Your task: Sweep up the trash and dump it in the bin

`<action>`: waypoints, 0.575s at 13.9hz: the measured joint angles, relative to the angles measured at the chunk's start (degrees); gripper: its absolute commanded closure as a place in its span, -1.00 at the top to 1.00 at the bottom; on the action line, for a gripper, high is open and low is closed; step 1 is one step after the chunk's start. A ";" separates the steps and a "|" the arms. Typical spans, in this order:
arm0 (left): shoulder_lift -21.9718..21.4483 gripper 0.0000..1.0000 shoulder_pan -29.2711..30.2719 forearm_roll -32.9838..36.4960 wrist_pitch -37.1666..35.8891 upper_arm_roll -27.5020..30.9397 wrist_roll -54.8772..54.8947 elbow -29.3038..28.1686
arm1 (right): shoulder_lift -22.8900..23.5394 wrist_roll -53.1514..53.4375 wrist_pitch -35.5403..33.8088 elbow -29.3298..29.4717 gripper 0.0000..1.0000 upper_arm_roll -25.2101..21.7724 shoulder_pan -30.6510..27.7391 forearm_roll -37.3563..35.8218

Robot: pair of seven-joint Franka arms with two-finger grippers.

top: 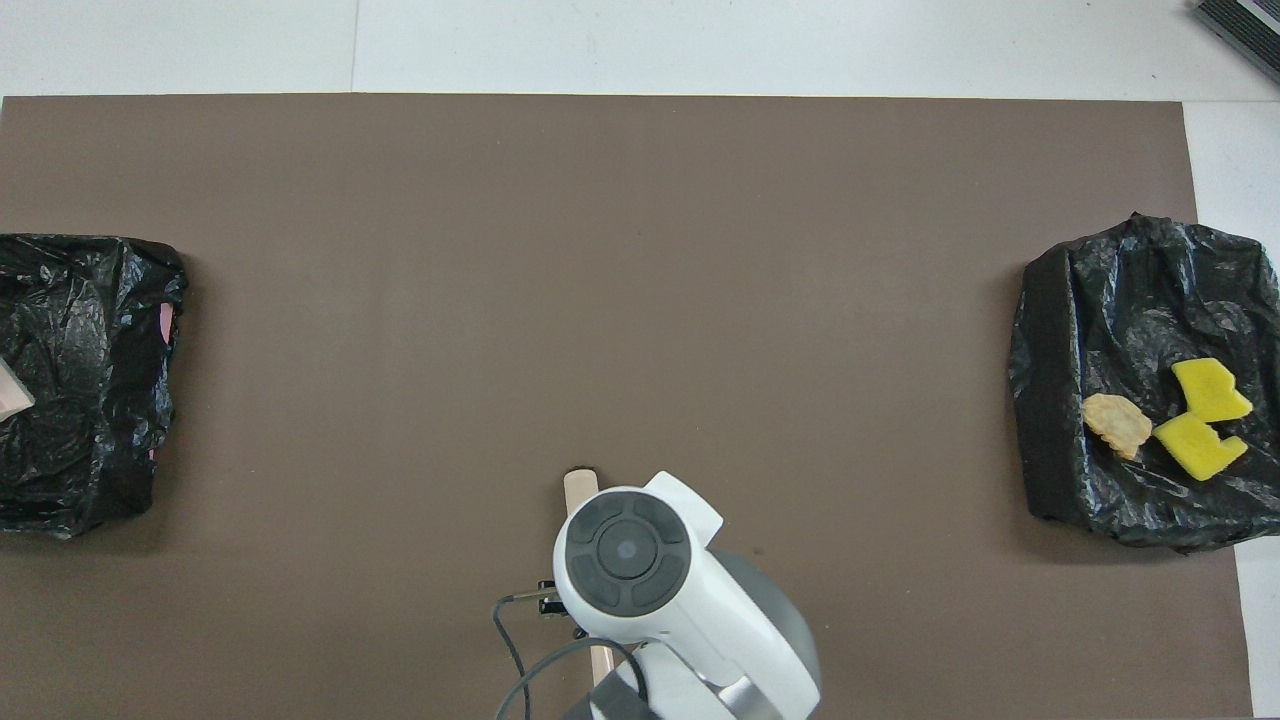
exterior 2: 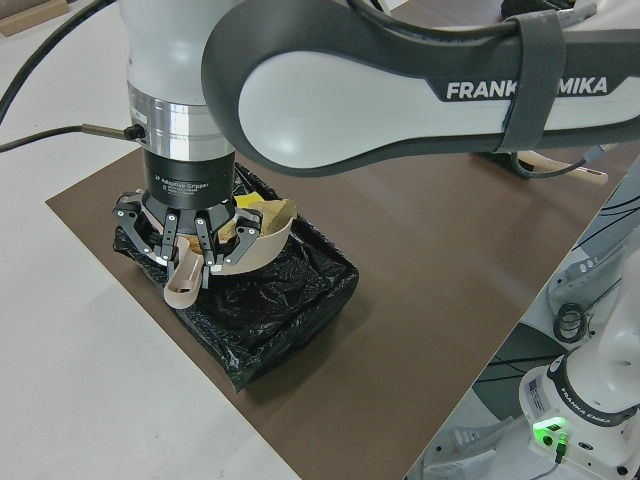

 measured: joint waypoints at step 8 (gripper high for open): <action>1.00 -1.00 -2.87 10.96 10.08 -0.05 4.81 -0.88 | -2.70 -11.13 -10.48 8.50 1.00 -0.43 -11.99 -5.02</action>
